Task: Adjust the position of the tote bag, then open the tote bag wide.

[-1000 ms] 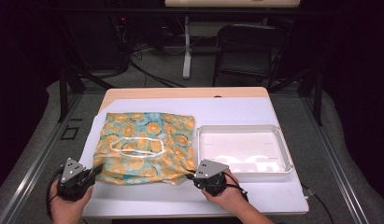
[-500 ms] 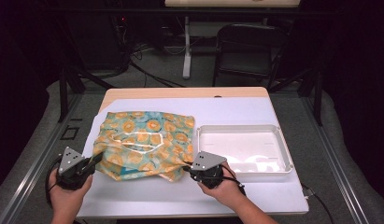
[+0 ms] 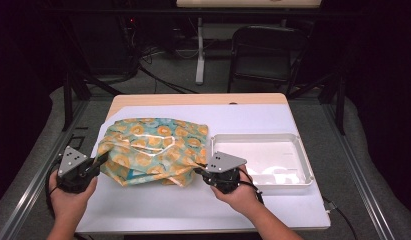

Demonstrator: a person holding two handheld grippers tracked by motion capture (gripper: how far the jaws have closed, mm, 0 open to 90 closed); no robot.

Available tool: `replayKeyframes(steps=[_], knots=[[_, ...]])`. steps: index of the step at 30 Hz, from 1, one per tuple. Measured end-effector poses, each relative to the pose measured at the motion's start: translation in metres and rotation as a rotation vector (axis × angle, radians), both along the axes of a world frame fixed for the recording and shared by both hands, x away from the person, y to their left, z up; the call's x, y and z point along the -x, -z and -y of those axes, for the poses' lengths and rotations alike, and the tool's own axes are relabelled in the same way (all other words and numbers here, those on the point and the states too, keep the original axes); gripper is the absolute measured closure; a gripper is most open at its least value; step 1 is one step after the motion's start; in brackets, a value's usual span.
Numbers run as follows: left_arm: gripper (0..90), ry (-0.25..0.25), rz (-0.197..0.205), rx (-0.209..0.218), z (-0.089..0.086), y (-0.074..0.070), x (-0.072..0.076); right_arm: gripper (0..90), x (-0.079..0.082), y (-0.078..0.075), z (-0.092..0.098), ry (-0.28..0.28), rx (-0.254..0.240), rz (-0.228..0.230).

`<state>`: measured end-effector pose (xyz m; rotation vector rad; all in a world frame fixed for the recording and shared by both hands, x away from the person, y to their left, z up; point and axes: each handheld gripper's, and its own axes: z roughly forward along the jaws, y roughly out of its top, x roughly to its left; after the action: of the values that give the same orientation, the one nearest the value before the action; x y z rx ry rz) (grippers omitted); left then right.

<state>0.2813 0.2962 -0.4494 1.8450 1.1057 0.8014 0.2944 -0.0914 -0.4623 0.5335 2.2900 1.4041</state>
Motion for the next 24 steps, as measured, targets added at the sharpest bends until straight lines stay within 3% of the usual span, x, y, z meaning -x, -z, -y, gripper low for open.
replayKeyframes(steps=[10, 24], knots=[[89.6, 0.004, 0.015, -0.032, 0.005, -0.017, -0.015, 89.8, -0.013, -0.022, -0.001, 0.011, -0.005, 0.012], [89.8, -0.013, 0.037, -0.013, 0.0, -0.032, -0.026, 89.9, -0.021, -0.036, -0.005, 0.023, -0.027, 0.028]])
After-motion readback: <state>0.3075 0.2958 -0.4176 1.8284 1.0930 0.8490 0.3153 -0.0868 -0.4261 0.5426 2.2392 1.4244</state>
